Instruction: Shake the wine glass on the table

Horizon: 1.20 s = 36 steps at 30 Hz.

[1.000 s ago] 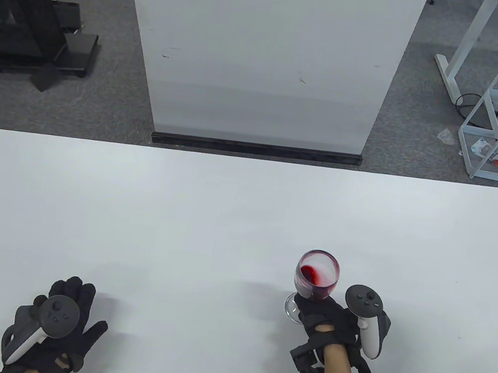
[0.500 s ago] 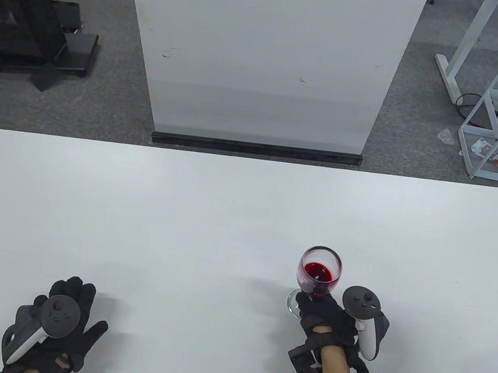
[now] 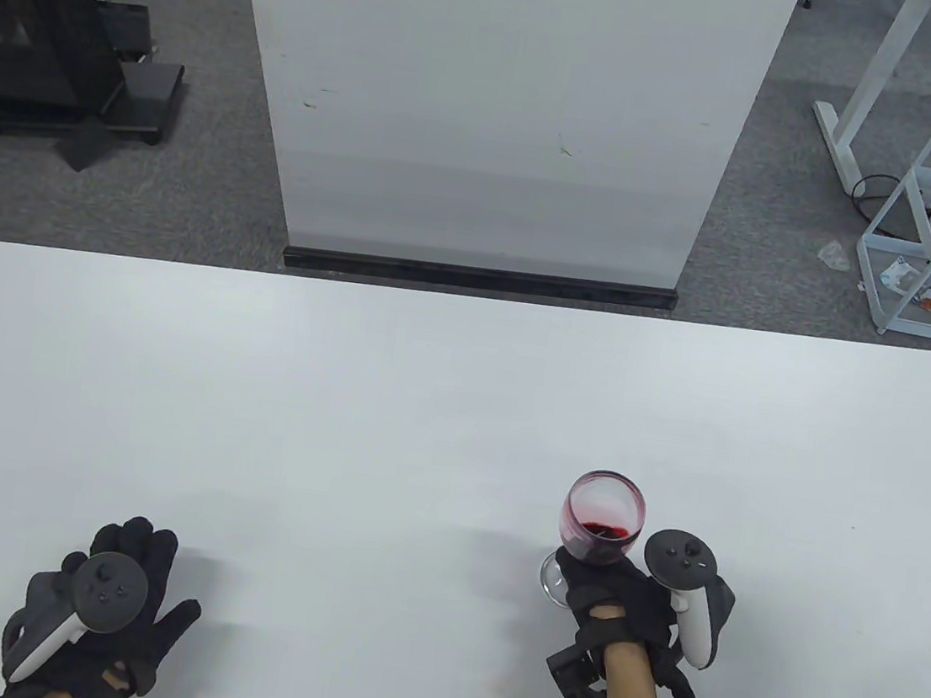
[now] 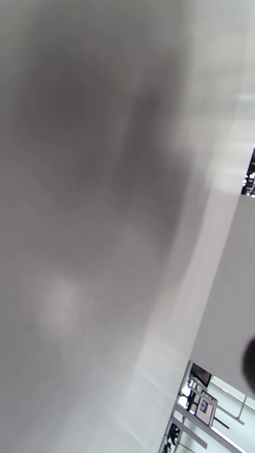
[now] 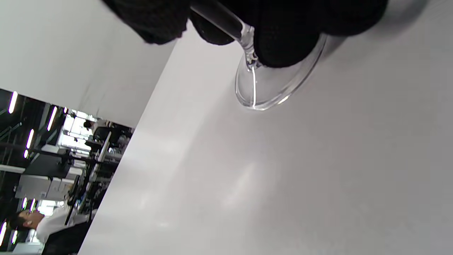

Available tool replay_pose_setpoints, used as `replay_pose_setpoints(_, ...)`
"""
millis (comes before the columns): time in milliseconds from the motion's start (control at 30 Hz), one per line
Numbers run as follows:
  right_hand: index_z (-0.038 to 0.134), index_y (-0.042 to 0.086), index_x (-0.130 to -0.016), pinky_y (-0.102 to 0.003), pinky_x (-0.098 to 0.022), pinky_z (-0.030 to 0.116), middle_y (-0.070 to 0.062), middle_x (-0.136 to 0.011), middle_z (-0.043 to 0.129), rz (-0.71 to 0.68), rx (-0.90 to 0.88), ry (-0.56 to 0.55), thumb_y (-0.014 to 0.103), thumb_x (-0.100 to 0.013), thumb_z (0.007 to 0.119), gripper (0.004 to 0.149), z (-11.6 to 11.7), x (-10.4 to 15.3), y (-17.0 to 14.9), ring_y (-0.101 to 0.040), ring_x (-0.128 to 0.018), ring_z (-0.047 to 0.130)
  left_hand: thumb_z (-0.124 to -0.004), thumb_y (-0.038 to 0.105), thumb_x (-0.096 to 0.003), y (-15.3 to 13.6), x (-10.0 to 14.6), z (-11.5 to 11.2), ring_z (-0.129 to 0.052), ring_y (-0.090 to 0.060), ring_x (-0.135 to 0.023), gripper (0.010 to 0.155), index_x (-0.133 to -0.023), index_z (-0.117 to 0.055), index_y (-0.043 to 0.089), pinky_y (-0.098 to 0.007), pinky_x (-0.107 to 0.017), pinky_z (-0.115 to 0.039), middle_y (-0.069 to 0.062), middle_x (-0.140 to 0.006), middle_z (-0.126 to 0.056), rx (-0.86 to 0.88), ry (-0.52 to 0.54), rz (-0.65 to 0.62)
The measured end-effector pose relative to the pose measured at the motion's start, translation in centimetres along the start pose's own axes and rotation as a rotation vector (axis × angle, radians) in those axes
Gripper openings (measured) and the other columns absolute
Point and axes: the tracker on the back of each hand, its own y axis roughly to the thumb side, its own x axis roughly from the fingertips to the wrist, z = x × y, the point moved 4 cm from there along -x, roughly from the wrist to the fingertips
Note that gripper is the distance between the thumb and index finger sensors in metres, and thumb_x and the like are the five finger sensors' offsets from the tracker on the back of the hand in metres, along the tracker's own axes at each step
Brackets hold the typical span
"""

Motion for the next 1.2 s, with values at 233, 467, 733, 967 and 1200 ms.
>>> replay_pose_setpoints(233,0.061,0.018,-0.099,-0.042,-0.046,0.074,-0.008,-0.11,0.052,0.032,0.006,0.075,0.044,-0.053,0.075,0.054,-0.25,0.07,-0.05,-0.026,-0.072,0.079,-0.052,0.067,-0.0426,-0.03,0.07,0.08,0.013,-0.022,-0.103,0.08,-0.103,-0.007,0.039,-0.048,-0.072,0.006,0.008,-0.112,0.009,0.006,0.005,-0.003)
replay_pose_setpoints(467,0.065,0.017,-0.097,-0.043,-0.046,0.075,-0.007,-0.109,0.055,0.025,0.047,0.135,0.042,-0.052,0.078,0.053,0.14,-0.03,0.36,-0.026,-0.07,0.079,-0.052,0.067,-0.0426,0.0,0.06,0.03,0.013,-0.022,-0.103,0.08,-0.103,-0.007,0.039,-0.048,-0.072,0.006,0.009,-0.112,0.009,0.003,0.002,-0.002)
replay_pose_setpoints(733,0.064,0.017,-0.097,-0.044,-0.046,0.074,-0.008,-0.11,0.053,0.031,0.045,0.134,0.041,-0.052,0.077,0.053,0.28,-0.02,0.47,-0.026,-0.071,0.079,-0.052,0.067,-0.0426,0.03,0.1,0.05,0.013,-0.022,-0.103,0.08,-0.103,-0.007,0.039,-0.048,-0.072,0.006,0.008,-0.112,0.009,0.003,0.002,-0.001)
replay_pose_setpoints(967,0.06,0.017,-0.099,-0.042,-0.047,0.074,-0.009,-0.111,0.05,0.005,0.023,0.066,0.042,-0.053,0.075,0.055,0.09,-0.17,0.11,-0.023,-0.072,0.077,-0.052,0.067,-0.0426,0.03,-0.06,-0.12,0.013,-0.022,-0.103,0.08,-0.103,-0.007,0.039,-0.048,-0.072,0.006,0.008,-0.112,0.009,-0.001,-0.007,-0.002)
replay_pose_setpoints(1200,0.06,0.018,-0.1,-0.042,-0.047,0.074,-0.009,-0.11,0.05,0.005,0.01,0.066,0.042,-0.053,0.075,0.055,0.04,-0.15,0.12,-0.024,-0.072,0.077,-0.052,0.067,-0.0426,0.03,-0.02,-0.06,0.013,-0.022,-0.103,0.08,-0.103,-0.007,0.039,-0.048,-0.072,0.006,0.009,-0.112,0.009,0.002,-0.003,-0.002)
